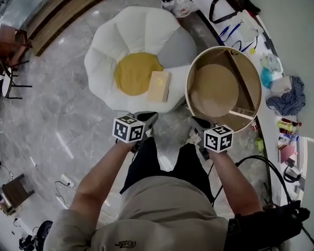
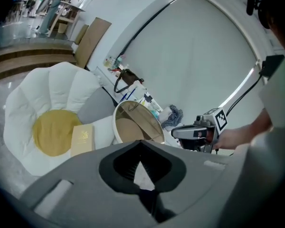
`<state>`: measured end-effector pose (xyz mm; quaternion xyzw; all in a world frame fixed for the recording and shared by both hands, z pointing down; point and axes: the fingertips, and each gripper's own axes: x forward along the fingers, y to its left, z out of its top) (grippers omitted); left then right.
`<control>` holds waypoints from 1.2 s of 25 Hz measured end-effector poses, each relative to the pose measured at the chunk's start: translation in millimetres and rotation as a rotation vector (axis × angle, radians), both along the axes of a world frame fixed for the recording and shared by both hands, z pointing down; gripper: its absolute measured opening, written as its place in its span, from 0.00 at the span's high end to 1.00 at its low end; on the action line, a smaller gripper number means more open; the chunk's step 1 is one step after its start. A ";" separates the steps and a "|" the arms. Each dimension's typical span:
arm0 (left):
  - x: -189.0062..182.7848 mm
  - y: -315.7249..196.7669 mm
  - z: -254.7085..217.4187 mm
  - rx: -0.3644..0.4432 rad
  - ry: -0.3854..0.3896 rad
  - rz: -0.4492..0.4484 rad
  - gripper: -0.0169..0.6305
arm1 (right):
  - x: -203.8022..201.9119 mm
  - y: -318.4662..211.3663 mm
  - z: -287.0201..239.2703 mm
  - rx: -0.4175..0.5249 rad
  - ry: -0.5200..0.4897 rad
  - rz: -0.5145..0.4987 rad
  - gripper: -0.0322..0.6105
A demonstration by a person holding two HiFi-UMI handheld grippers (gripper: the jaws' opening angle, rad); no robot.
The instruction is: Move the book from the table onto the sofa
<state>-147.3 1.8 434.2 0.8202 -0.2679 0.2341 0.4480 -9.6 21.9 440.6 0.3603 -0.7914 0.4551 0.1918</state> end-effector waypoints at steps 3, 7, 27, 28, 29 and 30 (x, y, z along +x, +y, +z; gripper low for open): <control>20.3 12.1 -39.5 0.033 0.015 0.014 0.96 | 18.3 13.6 -34.1 0.039 0.001 -0.008 0.93; 55.9 33.7 -90.2 0.079 0.049 0.068 0.96 | 41.8 27.2 -75.8 0.095 -0.005 -0.015 0.93; 141.0 80.2 -214.1 0.300 0.107 0.220 0.96 | 83.3 62.6 -188.6 0.262 -0.035 -0.085 0.93; 141.5 80.5 -215.2 0.304 0.109 0.217 0.96 | 83.5 63.2 -189.9 0.268 -0.032 -0.090 0.93; 141.6 80.5 -215.7 0.307 0.110 0.213 0.96 | 83.2 63.3 -191.0 0.271 -0.031 -0.094 0.93; 141.6 80.0 -215.8 0.308 0.111 0.208 0.96 | 82.5 63.1 -191.9 0.274 -0.031 -0.097 0.93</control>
